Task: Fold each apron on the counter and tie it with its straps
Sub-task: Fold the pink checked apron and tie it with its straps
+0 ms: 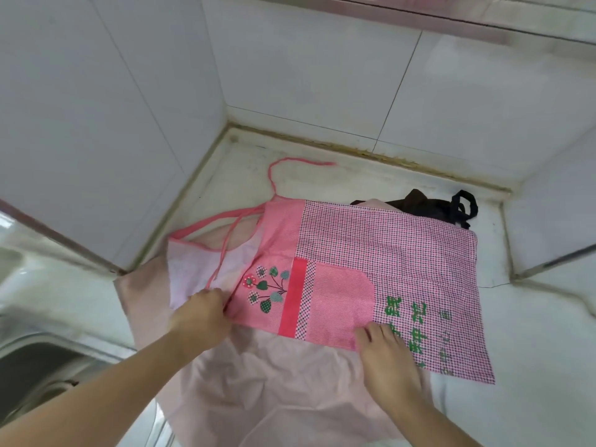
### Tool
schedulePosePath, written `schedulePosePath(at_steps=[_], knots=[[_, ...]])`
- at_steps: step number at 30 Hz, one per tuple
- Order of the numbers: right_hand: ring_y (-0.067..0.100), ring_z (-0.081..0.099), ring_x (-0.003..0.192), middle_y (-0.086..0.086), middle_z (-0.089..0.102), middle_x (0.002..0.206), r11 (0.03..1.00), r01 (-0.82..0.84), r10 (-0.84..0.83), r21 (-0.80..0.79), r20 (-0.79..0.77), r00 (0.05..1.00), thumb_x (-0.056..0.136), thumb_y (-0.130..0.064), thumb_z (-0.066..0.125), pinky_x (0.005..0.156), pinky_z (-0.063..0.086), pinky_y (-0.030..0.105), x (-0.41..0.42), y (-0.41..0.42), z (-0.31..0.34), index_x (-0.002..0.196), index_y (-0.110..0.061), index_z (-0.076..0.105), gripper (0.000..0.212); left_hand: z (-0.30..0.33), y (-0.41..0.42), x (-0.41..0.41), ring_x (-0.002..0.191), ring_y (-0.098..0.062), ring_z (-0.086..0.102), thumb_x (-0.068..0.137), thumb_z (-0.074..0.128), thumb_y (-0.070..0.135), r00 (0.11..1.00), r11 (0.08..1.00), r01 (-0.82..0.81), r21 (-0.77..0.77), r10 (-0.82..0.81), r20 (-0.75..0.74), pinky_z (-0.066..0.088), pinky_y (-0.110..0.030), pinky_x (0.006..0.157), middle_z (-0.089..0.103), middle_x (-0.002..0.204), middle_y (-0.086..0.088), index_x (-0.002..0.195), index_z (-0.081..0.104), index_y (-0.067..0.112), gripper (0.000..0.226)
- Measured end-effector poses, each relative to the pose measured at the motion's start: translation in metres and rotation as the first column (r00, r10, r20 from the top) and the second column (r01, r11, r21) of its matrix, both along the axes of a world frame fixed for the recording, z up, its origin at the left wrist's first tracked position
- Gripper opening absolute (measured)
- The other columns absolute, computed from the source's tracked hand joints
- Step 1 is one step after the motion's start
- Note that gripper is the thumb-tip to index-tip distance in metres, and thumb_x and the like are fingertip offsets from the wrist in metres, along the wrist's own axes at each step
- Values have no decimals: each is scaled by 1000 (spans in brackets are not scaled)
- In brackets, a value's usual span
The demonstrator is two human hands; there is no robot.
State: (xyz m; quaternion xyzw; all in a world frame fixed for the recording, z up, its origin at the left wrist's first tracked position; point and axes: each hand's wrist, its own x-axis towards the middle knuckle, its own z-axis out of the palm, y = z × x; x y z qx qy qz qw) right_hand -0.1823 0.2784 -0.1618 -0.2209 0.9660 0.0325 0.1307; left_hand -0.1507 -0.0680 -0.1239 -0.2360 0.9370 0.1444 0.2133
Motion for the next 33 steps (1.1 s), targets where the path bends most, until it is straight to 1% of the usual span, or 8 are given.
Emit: schedulePosePath(at_steps=[4,8,13,18,21,25,29,33], knots=[[25,65,72,3,68,82,997,71,-69,29,-62,996,38,10,77,55,58,39,-10,16,10,90,-13,78,57,9,-15,3,75,-24,60,90,64,9,967,958,-76,275,137,-213,43,-21,63,61,72,4,80,55,20,17],[21,62,96,-2,67,103,955,231,-221,187,-72,973,72,-9,74,83,53,36,-12,38,39,107,-20,70,37,30,-19,4,69,-10,63,97,66,12,862,817,-107,566,360,-357,47,-18,64,69,76,2,84,66,17,14],[20,57,101,0,62,109,946,304,-308,114,20,951,80,-16,63,86,50,31,4,18,44,119,-16,63,39,29,-20,17,66,-28,67,98,54,22,911,876,-398,272,412,5,51,-30,61,69,63,-8,69,67,5,36],[19,57,102,-5,57,105,886,324,-214,-330,329,920,80,-9,55,84,47,33,21,-56,25,108,-20,64,31,3,-19,33,86,-38,77,100,49,41,721,595,-670,445,378,581,62,-44,88,78,90,-26,91,76,-7,56],[13,59,102,-13,55,108,830,405,-190,-384,488,852,80,-15,53,94,51,36,30,-89,11,110,-26,63,33,-10,-24,41,82,-35,72,90,62,30,691,256,-701,665,473,547,58,-39,75,74,92,-15,104,66,-1,34],[18,57,109,-7,52,113,850,406,-170,-335,555,814,76,-15,51,98,50,38,31,-108,-2,110,-26,58,37,-8,-25,44,111,-43,68,75,70,10,705,-75,-532,843,512,490,59,-52,97,68,128,-27,131,63,-9,59],[19,53,108,-6,50,111,855,407,-184,-321,546,817,70,-14,49,99,47,36,29,-110,-6,106,-27,55,39,-3,-19,41,119,-50,59,76,46,2,684,-335,-405,851,507,525,44,-64,113,65,120,-32,111,68,-9,42],[20,53,107,-7,49,107,848,413,-193,-333,533,824,60,-17,38,98,46,37,28,-111,-11,101,-26,55,45,-10,-2,30,97,-39,71,77,45,-1,730,-230,-460,857,452,513,43,-60,115,70,102,-24,104,72,-8,39]])
